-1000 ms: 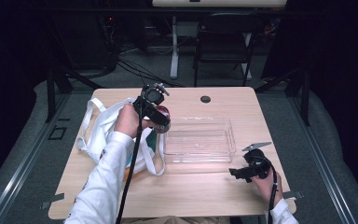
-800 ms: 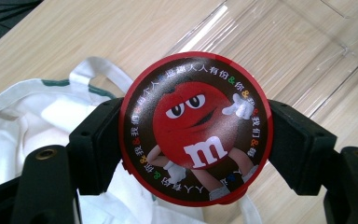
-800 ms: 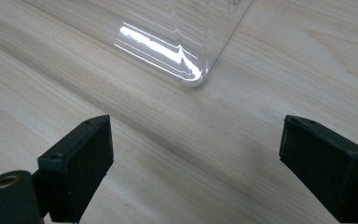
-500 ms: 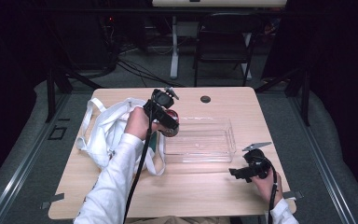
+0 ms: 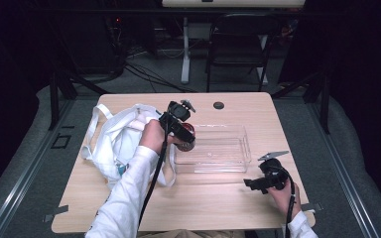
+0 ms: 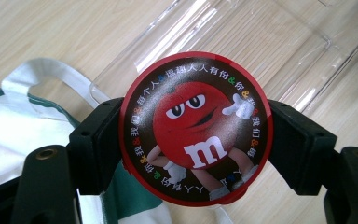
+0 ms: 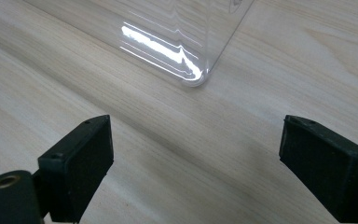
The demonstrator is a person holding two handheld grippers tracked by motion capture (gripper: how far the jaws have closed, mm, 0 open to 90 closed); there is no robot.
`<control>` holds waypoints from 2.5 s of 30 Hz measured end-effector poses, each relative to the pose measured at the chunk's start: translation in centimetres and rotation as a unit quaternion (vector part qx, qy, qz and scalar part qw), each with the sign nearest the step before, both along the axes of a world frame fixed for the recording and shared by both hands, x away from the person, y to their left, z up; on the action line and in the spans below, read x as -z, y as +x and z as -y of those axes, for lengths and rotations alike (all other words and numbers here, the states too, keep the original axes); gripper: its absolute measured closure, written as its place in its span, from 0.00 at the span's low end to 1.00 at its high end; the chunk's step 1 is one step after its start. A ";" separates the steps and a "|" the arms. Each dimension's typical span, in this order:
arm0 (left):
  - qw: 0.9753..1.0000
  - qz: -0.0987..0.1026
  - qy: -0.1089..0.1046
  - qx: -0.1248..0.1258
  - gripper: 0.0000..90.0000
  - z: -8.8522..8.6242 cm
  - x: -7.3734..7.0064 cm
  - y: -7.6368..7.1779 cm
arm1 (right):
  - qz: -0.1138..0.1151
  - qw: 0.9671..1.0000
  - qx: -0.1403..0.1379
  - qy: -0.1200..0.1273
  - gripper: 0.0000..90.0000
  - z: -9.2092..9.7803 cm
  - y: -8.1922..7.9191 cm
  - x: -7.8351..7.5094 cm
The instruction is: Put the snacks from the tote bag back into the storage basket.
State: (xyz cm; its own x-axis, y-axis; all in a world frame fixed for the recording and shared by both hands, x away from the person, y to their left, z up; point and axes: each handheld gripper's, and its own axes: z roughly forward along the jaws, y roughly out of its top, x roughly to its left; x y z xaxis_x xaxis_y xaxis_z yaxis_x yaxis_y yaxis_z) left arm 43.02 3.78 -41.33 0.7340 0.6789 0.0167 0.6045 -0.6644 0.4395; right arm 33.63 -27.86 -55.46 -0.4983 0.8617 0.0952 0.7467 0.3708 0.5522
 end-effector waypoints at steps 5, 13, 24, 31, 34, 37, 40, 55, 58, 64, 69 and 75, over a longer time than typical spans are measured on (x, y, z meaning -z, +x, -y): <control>1.000 -0.007 -0.002 0.001 0.29 0.3 0.7 0.0 | 0.000 1.000 0.000 0.000 0.10 0.0 0.0 0.0; 1.000 -0.019 -0.002 0.002 0.29 0.6 1.9 0.0 | 0.000 1.000 0.000 0.000 0.10 0.0 0.0 0.0; 0.999 -0.040 0.007 0.004 0.29 0.8 3.8 0.2 | 0.000 1.000 0.001 0.004 0.10 0.0 0.0 0.0; 0.998 -0.054 0.011 0.002 0.29 0.7 5.1 0.3 | -0.001 1.000 -0.002 -0.001 0.11 0.1 0.0 0.0; 0.998 -0.059 0.010 0.003 0.29 0.6 5.6 0.4 | 0.000 1.000 0.000 0.005 0.11 0.0 0.0 0.1; 0.998 -0.061 0.013 0.002 0.29 0.6 5.9 0.4 | -0.002 1.000 -0.004 -0.003 0.11 0.1 0.0 0.0; 0.998 -0.065 0.016 0.003 0.29 0.6 6.3 0.4 | -0.001 1.000 -0.002 0.001 0.11 0.0 0.0 0.0; 0.997 -0.077 0.032 0.007 0.29 0.8 7.6 0.5 | 0.000 1.000 0.000 0.005 0.11 0.0 0.0 0.1; 0.996 -0.077 0.034 0.006 0.29 1.0 7.9 0.4 | -0.002 1.000 -0.003 -0.003 0.11 0.1 0.0 0.0; 0.996 -0.072 0.044 0.009 0.29 1.3 8.1 0.3 | 0.001 1.000 -0.001 0.004 0.11 0.0 0.0 0.1; 0.997 -0.066 0.046 0.005 0.29 1.5 8.2 0.2 | 0.001 1.000 -0.001 0.002 0.11 0.0 0.0 0.1; 0.997 -0.061 0.049 0.003 0.28 1.6 8.2 0.2 | -0.001 1.000 -0.001 0.002 0.11 0.0 0.0 0.0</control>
State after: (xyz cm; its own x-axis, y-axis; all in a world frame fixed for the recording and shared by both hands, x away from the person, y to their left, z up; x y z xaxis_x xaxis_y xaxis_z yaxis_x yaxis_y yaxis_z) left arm 43.22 2.19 -49.50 0.7385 0.6743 -0.0074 0.6459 -0.7041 0.2951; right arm 33.64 -27.83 -55.48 -0.4991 0.8609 0.0988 0.7474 0.3700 0.5518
